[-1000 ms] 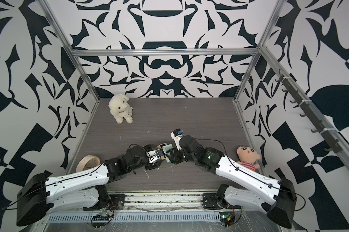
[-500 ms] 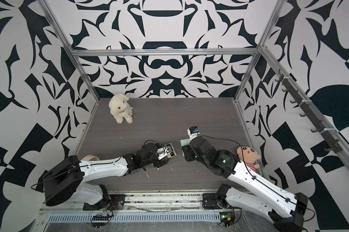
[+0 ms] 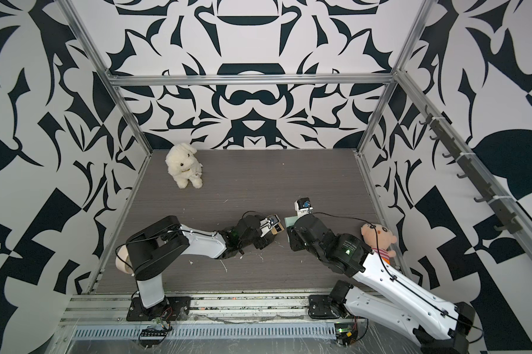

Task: Take the rings out of the lift-off lid box
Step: Place the jewelry box at the center of the board.

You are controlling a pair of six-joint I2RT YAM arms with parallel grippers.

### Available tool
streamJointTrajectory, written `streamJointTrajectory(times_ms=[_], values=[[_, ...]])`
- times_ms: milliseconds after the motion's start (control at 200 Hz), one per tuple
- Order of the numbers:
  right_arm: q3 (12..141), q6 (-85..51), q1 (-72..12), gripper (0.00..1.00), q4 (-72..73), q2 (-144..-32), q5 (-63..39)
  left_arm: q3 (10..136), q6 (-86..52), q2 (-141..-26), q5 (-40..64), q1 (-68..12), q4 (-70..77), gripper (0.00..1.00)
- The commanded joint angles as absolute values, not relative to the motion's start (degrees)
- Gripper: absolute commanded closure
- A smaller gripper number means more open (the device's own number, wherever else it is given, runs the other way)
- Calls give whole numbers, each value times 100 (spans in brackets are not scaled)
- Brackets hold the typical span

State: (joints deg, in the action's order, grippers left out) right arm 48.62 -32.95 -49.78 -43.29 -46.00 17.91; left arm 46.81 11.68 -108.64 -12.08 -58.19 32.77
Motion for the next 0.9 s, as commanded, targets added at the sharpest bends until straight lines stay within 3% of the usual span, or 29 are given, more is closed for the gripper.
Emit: streamJointTrajectory(times_ms=[0, 115, 360, 425, 670, 895], values=[[4859, -3351, -4931, 49, -4394, -4529, 1951, 4803, 911, -11068, -1262, -5836, 3514, 35], [4831, -3391, -4934, 49, -4390, -4577, 1940, 4854, 836, -11192, -1301, -5836, 3415, 32], [4751, -3574, -4907, 49, -4418, -4734, 1974, 4823, 598, -11207, -1204, -5850, 3217, 16], [4745, -3614, -4874, 49, -4454, -4792, 1987, 4808, 544, -11176, -1162, -5854, 3135, 5], [4685, -3753, -4597, 48, -4560, -5090, 1914, 4602, 354, -10784, -1047, -5940, 3073, 1], [4581, -3563, -3714, 48, -4304, -5586, 1312, 4364, 35, -9352, -1065, -5959, 2650, 1]])
